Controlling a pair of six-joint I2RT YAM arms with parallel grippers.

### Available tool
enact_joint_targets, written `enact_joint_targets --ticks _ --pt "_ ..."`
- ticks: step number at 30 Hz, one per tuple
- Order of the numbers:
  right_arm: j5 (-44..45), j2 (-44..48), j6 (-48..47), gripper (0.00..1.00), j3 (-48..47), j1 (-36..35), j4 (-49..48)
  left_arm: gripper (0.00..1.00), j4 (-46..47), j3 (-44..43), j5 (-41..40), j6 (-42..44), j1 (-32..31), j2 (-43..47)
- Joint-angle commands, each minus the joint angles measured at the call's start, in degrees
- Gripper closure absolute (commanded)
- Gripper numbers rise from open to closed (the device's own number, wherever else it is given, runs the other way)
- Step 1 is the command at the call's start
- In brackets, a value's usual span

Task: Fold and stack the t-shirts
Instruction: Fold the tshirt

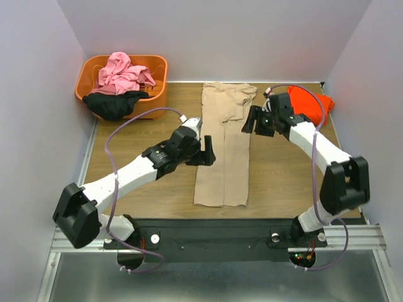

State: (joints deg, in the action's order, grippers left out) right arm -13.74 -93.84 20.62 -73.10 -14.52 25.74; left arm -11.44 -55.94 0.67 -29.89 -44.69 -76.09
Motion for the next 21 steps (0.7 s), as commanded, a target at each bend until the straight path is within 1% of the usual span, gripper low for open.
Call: enact_joint_targets --ticks 1,2,3,4,5,6,9,11,12,15,17,21 --pt "2.7 9.9 7.1 0.27 11.1 -5.3 2.1 0.09 -2.5 7.6 -4.4 -5.6 -0.9 3.5" --pt "3.3 11.5 8.5 0.27 15.6 -7.0 2.1 0.09 -2.5 9.1 -4.4 -6.2 -1.5 4.4" --pt "4.8 14.7 11.2 0.28 19.2 -12.0 2.4 0.09 -2.5 13.1 -4.6 -8.1 -2.8 6.3" --pt "4.9 16.1 12.7 0.28 19.2 -12.0 2.6 0.09 -2.5 13.1 -4.6 -8.9 -3.7 7.3" --pt "6.0 17.6 14.2 0.29 22.4 -13.5 3.2 0.1 -2.4 15.2 -5.1 -10.0 -4.5 8.2" --pt "6.8 20.3 17.4 0.3 23.7 -16.5 4.6 0.1 -2.5 16.2 -5.4 -12.0 -5.4 10.2" --pt "9.9 24.9 24.2 0.32 29.2 -21.7 6.3 0.1 -3.7 19.5 -7.0 -15.8 -8.1 12.5" --pt "11.5 28.9 27.6 0.36 32.0 -24.0 6.6 0.1 -4.5 21.0 -7.8 -19.2 -9.5 14.7" --pt "12.6 29.9 30.3 0.4 34.5 -25.6 6.8 0.1 -4.8 22.1 -8.0 -20.1 -10.0 16.0" --pt "13.9 32.0 34.2 0.46 36.4 -28.6 8.0 0.1 -6.7 23.2 -9.5 -23.2 -11.7 17.8" --pt "17.0 32.1 35.2 0.47 37.2 -30.0 8.4 0.1 -7.5 23.8 -10.4 -24.3 -12.2 18.3" --pt "18.6 30.7 37.6 0.51 38.0 -31.8 8.6 0.11 -7.4 24.3 -10.2 -24.4 -12.6 17.2"
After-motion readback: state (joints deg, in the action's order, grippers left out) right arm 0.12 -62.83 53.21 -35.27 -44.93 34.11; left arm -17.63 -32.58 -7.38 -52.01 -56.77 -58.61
